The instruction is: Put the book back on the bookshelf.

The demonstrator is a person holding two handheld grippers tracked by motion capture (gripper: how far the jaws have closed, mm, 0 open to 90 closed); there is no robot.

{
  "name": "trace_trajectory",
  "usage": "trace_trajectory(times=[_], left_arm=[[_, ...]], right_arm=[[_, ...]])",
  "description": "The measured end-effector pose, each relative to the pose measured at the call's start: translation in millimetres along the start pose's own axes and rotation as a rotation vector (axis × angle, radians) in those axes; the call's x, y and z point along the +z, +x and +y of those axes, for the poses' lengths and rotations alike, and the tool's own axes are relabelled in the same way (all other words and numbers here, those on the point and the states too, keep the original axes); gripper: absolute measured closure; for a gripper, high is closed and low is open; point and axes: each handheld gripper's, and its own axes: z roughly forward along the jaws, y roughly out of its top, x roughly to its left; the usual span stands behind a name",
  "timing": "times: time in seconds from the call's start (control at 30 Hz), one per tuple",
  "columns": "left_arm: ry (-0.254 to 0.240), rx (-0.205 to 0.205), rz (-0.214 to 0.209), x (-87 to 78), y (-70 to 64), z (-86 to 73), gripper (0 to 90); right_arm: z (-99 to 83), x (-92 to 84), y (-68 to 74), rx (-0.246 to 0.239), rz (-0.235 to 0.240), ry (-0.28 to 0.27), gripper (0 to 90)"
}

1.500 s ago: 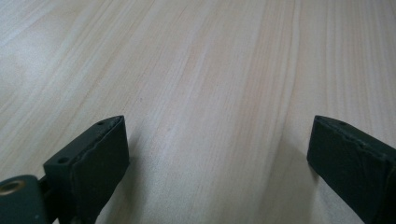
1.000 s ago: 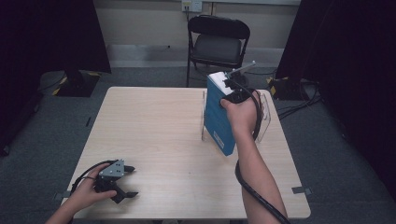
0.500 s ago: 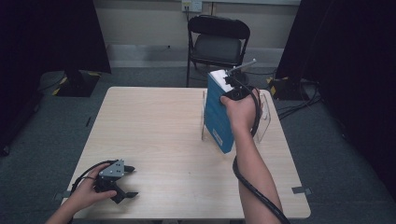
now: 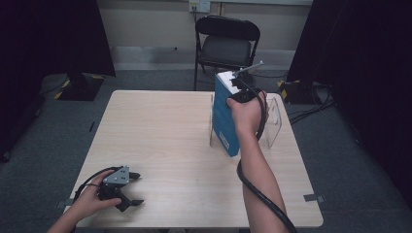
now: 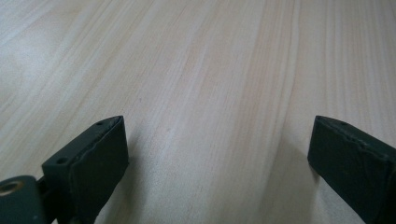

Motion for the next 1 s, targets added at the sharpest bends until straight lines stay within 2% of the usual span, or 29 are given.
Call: trace_trajectory(times=[0.6,1.0], left_arm=[[0.000,0.000,0.000,0.0,0.0,0.0,4.7],[0.000,0.000,0.000,0.0,0.0,0.0,4.7]], right_arm=[[5.2,15.3,7.7,0.002,-0.045,-0.001,61.8],[4.7,29.8,5.1,0.002,-0.051,-0.010,61.8]])
